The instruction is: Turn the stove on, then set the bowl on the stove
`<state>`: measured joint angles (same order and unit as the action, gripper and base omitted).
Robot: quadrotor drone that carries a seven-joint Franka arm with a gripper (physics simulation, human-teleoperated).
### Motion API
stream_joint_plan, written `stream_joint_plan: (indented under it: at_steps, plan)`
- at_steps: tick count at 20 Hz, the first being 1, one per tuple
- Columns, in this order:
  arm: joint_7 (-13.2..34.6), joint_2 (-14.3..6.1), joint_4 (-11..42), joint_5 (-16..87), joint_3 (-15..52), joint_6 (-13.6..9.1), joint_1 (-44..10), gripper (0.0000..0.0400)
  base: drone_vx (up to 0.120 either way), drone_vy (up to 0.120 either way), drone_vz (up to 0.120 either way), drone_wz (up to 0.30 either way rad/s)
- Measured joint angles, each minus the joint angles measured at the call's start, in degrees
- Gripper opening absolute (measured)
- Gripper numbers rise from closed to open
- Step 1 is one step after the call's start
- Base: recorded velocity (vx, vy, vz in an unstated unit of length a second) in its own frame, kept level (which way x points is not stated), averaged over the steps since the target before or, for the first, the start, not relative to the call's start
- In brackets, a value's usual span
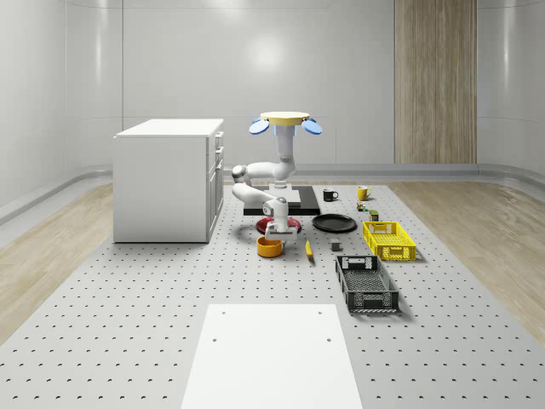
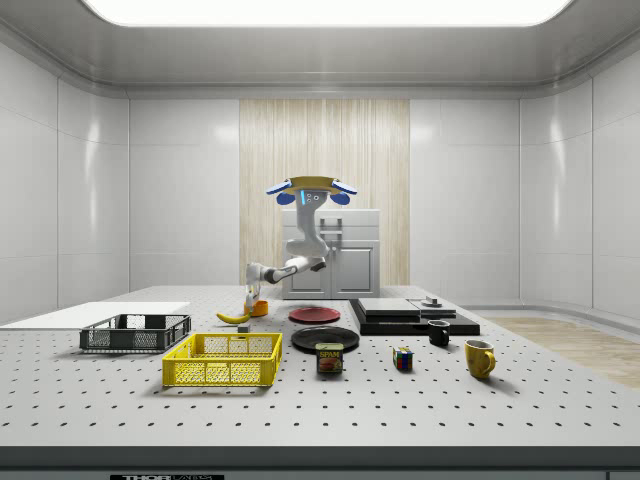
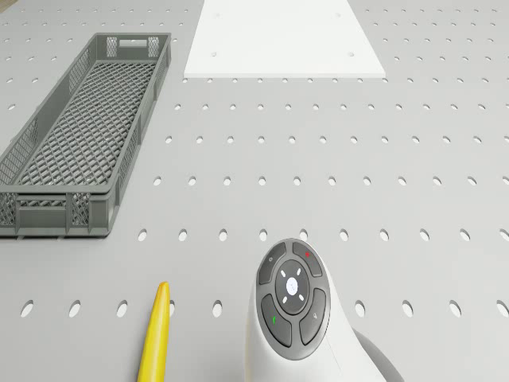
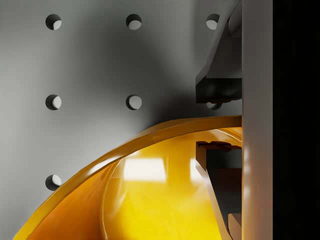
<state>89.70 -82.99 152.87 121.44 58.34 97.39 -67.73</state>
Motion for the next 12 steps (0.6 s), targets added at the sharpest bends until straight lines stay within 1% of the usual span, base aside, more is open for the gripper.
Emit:
stream_joint_plan:
  at_steps: [2,6,12]
  plan:
    - [0.0,-0.1,0.6,-0.8,0.9,-0.6,0.3,0.0105,0.0,0.0,0.02,0.0]
    - [0.0,-0.3,2.0,-2.8,3.1,-1.9,1.0,0.0102,0.0,0.0,0.12,0.0]
    - [0.1,-0.5,2.9,-4.4,4.9,-2.8,1.4,0.01,-0.12,0.12,0.12,0.0]
